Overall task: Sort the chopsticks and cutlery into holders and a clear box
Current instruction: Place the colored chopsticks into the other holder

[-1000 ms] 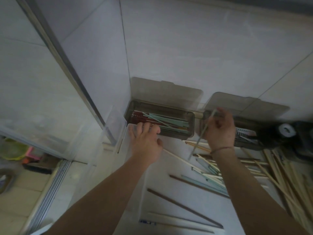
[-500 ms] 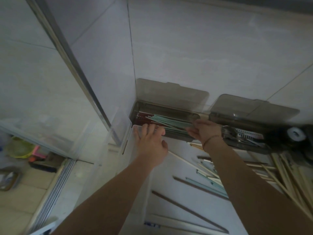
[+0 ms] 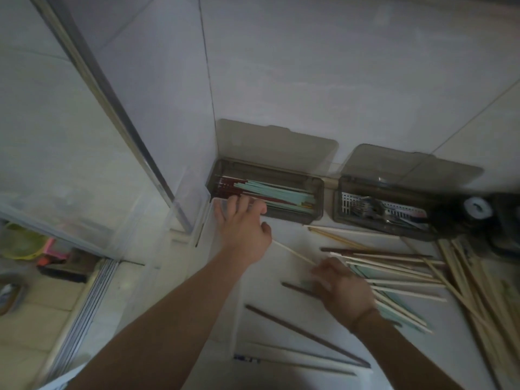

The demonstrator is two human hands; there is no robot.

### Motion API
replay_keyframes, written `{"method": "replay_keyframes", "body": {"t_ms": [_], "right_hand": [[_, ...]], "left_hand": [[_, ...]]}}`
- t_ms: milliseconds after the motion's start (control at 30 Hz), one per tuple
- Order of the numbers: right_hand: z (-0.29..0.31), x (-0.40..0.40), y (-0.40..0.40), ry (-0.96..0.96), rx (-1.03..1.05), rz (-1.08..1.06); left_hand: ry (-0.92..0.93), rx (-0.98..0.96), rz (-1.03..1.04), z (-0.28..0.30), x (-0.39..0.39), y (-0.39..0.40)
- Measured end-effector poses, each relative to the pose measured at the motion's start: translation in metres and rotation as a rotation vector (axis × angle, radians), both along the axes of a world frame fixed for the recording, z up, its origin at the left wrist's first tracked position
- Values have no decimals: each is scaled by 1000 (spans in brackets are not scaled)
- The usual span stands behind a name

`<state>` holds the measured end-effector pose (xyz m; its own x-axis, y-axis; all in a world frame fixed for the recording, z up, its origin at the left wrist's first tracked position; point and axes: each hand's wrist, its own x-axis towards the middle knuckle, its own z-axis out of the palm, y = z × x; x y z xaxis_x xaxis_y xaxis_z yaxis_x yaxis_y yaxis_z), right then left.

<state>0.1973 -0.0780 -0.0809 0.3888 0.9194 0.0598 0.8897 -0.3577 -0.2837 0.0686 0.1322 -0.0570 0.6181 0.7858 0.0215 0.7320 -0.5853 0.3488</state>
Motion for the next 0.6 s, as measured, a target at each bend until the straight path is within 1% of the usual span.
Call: {"method": "replay_keyframes", "body": {"t_ms": [33,167,267,333,467,600], "right_hand": [[-4,-5,-4,-55,-22,17],[-10,-22,-9,-164,-74,58],[-15,-29,-10,-208,-54,26],[-18,-38,-12,-215,-36,-1],[-20,-52,-15,-204,-77,-36],[-20,-60,-16,-197,-94,-14]], "left_hand": [[-1,11,3,-1,0,0],[-6,47,11,-5,1,0],[-7,36,13,-6,1,1],[-1,28,14,-6,1,0],[4,41,11,-6,1,0],[6,48,12,-6,1,0]]}}
